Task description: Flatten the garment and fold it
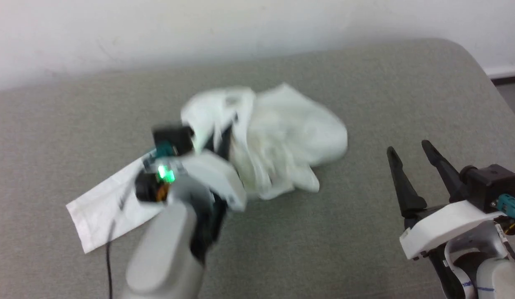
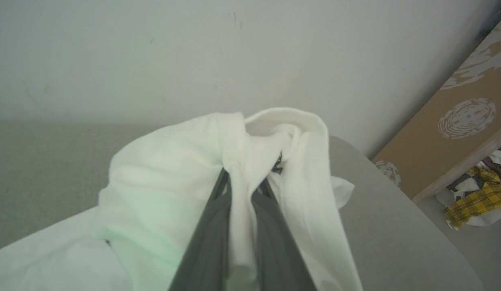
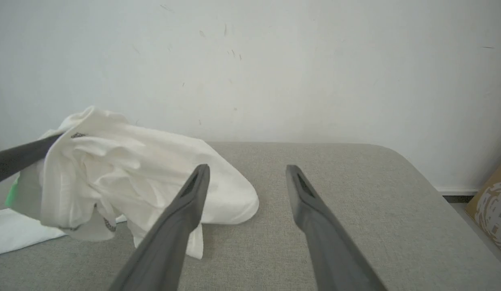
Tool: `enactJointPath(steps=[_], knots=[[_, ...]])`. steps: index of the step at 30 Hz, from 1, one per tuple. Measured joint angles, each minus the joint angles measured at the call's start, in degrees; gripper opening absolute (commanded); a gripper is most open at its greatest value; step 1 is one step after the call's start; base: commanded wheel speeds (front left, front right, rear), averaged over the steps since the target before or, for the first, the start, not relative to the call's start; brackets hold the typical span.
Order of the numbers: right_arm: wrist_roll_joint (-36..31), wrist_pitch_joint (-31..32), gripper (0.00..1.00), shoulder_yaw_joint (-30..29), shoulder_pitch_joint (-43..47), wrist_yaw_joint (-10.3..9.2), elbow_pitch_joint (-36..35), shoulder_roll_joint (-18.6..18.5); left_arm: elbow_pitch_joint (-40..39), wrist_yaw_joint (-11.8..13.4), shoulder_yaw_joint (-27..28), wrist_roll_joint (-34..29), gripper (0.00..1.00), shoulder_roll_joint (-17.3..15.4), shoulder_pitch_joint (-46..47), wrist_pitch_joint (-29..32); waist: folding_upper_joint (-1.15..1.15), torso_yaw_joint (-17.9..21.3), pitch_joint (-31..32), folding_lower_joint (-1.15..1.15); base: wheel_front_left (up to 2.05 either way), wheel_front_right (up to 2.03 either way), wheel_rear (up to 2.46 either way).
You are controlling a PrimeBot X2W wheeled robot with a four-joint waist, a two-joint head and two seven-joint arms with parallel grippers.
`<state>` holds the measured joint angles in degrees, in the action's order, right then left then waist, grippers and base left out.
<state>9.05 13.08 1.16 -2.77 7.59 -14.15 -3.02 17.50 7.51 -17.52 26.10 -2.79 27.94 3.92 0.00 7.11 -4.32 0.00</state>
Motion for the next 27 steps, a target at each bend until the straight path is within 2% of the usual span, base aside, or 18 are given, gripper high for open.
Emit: enactJointPath(steps=[2,6,7,8,9,15,19,23,27], knots=[[0.0,-0.1,1.00,0.2,-0.2,0.00,0.0,0.0,-1.5,1.8,-2.2,0.1,0.00,0.1,-5.6,0.9,0.00,0.5,-1.4,0.00,0.00,0.00,0.00],[0.2,-0.7,1.00,0.4,-0.9,0.00,0.3,0.0,-3.3,2.6,-4.6,0.1,0.00,-0.2,-14.1,2.3,0.00,0.9,-4.4,0.00,0.00,0.00,0.00],[0.3,-0.7,1.00,0.5,-1.1,0.00,0.5,0.0,-3.8,2.6,-4.9,0.2,0.15,-0.5,-15.5,2.6,0.00,1.0,-5.0,0.00,0.00,0.00,0.00],[0.5,-0.8,1.00,0.6,-1.4,0.00,0.6,0.0,-4.4,2.5,-5.2,0.2,0.75,-0.9,-16.6,2.6,0.00,1.0,-5.6,0.00,0.00,0.00,0.00],[0.6,-1.1,1.00,0.6,-1.7,0.00,0.8,0.0,-5.1,2.4,-5.6,0.1,1.00,-1.4,-17.5,2.6,0.00,0.9,-6.1,0.00,0.00,0.00,0.00],[1.0,-1.3,1.00,0.4,-2.1,0.00,2.5,0.0,-11.6,-0.2,-7.6,-1.0,1.00,-4.0,-18.9,0.5,0.00,-0.5,-6.3,0.01,0.00,0.00,0.00],[1.1,-1.3,1.00,0.1,-2.0,0.00,3.1,0.0,-17.0,-0.5,-7.8,-2.1,1.00,-5.3,-19.0,-0.9,0.00,-1.5,-4.6,0.00,0.00,0.00,0.00],[1.7,-1.4,1.00,-0.8,-2.0,0.00,3.4,0.0,-20.8,0.6,-6.4,-3.0,1.00,-6.9,-19.0,-0.9,0.00,-2.8,-2.6,0.00,0.00,0.00,0.00],[2.6,-1.8,1.00,-1.5,-1.6,0.00,3.8,0.0,-22.9,3.5,-2.9,-3.3,1.00,-8.6,-19.1,-0.9,0.00,-4.0,-0.9,-0.01,0.00,0.00,0.00]])
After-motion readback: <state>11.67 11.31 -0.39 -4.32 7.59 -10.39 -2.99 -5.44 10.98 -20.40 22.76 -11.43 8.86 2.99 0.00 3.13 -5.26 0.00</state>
